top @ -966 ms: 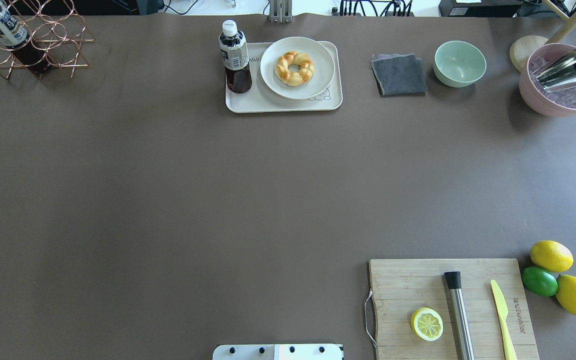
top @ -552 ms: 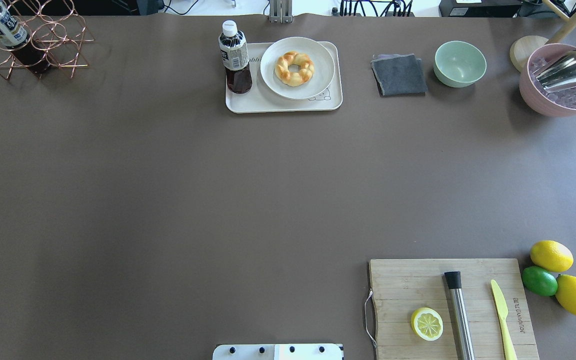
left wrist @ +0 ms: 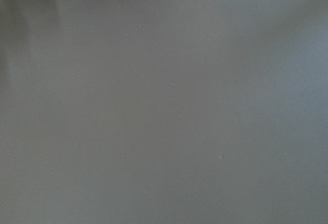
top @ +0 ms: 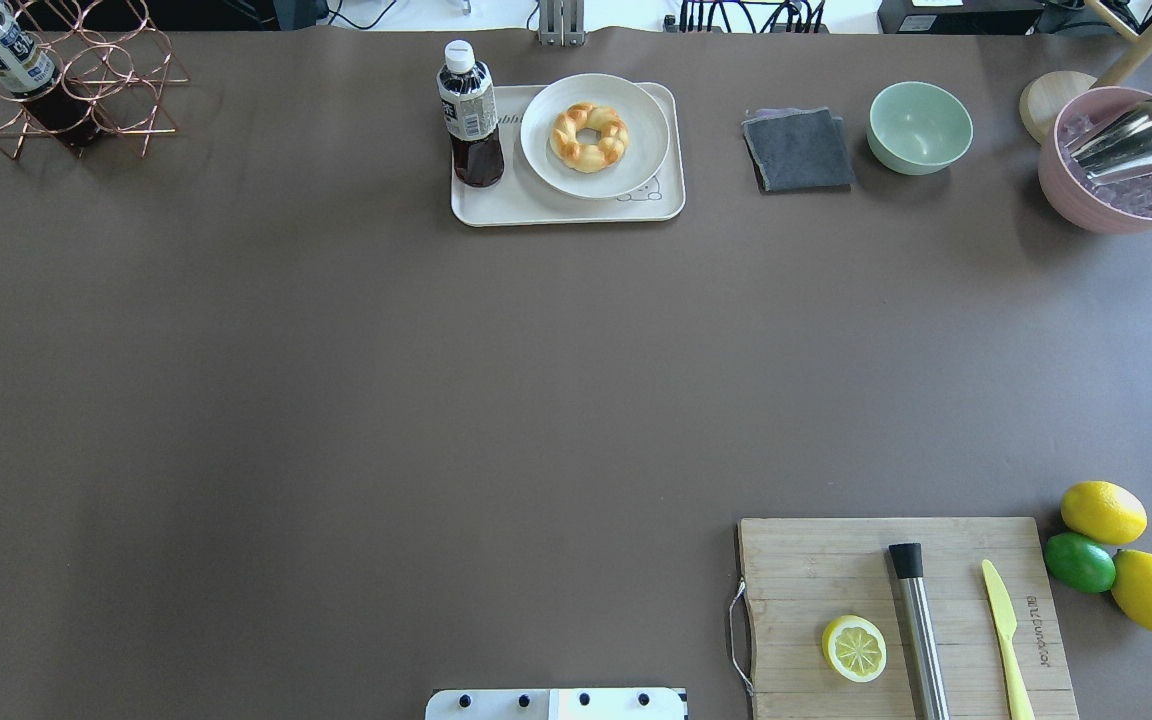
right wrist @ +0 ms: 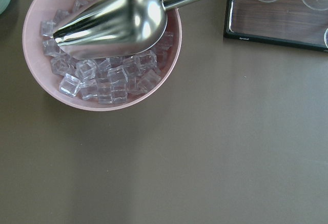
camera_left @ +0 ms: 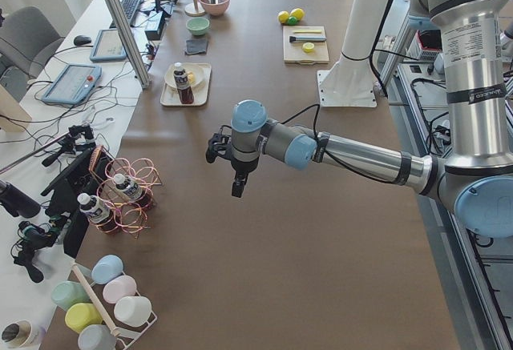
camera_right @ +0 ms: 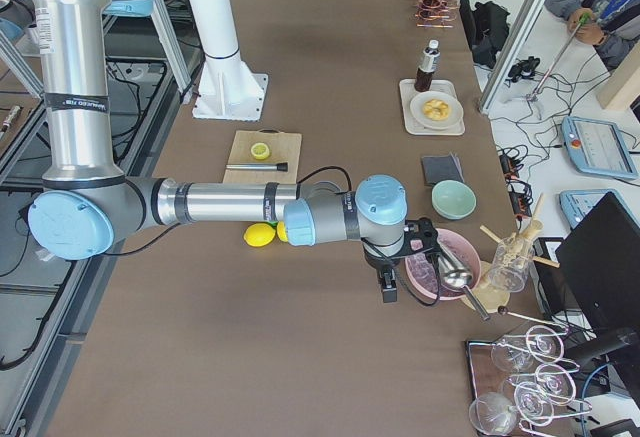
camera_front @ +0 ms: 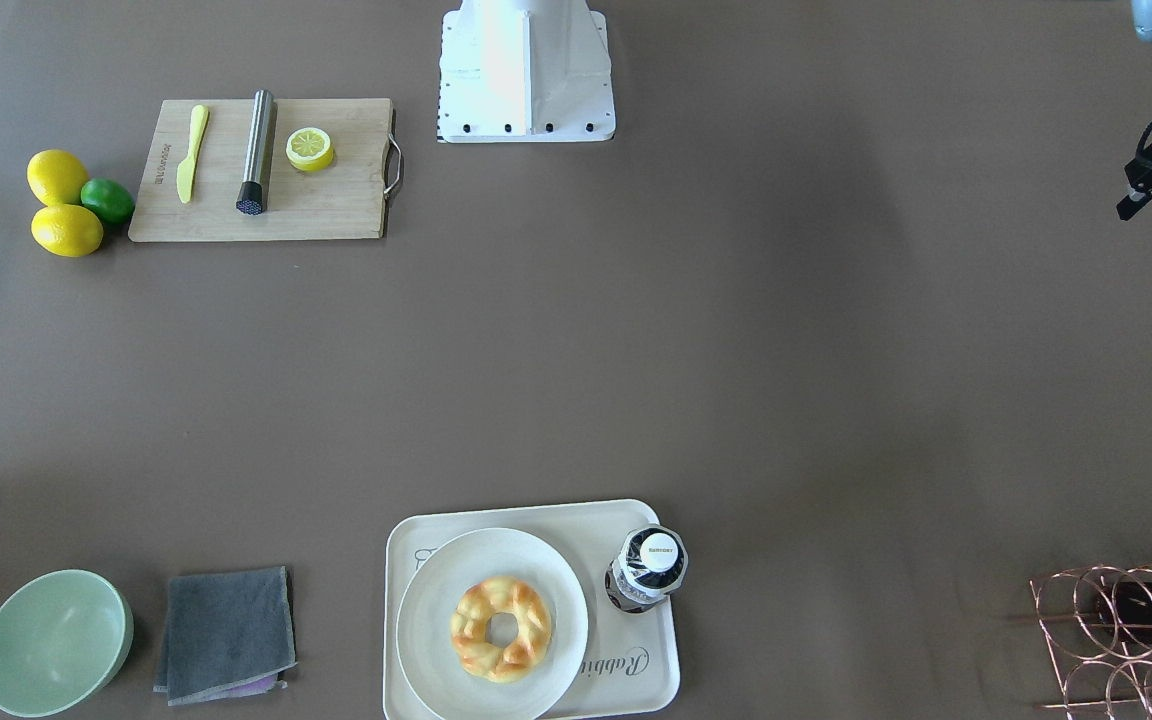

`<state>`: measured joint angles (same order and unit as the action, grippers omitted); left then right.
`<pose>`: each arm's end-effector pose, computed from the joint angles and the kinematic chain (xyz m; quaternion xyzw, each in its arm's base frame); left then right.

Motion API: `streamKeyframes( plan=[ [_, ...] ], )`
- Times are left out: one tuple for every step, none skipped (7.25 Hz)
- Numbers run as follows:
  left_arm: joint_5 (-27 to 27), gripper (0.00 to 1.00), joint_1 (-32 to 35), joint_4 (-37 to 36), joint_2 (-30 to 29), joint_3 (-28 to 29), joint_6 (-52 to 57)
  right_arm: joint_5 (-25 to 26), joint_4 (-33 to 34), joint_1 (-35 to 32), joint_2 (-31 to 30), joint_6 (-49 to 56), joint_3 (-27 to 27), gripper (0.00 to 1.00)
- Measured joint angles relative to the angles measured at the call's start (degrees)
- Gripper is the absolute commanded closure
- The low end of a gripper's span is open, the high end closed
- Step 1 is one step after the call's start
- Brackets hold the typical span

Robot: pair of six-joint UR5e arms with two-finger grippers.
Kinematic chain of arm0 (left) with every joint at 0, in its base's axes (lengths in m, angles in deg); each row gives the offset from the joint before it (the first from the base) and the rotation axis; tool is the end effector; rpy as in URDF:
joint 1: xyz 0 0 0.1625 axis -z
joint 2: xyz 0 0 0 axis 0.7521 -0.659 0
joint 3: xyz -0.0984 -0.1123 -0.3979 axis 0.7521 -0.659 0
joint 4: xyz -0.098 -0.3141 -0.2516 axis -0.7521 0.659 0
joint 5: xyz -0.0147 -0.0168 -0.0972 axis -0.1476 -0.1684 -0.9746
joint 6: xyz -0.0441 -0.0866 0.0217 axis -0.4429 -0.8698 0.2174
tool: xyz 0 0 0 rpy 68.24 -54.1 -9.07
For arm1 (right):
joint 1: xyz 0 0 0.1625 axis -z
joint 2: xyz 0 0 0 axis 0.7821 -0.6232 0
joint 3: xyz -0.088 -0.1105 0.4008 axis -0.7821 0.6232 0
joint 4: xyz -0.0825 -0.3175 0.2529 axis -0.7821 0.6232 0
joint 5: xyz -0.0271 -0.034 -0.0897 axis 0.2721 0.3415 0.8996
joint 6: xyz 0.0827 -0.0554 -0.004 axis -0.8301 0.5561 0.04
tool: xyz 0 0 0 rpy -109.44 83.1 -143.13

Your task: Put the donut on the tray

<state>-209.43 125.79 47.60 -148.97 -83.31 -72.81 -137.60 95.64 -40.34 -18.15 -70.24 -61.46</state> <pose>0.0324 -0.4296 0.5245 0.0958 0.3943 0.0684 0.9114 0.0823 -0.5112 0.6175 0.1028 -0.3573 -0.0264 0.9279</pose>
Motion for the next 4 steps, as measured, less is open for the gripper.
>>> streamKeyframes(
  plan=[
    [0.0,0.02,0.0,0.0,-0.2,0.3,0.0,0.8,0.0,0.0,-0.1,-0.1,-0.4,0.00],
    [0.0,0.02,0.0,0.1,-0.3,0.4,0.0,1.2,0.0,0.1,-0.1,-0.1,-0.7,0.00],
    [0.0,0.02,0.1,0.2,-0.4,0.6,0.0,1.4,0.0,0.1,0.0,-0.1,-0.9,0.00],
    [0.0,0.02,0.1,0.5,-0.4,1.2,0.1,1.2,0.0,0.2,0.0,-0.1,-1.0,0.00]
  ],
)
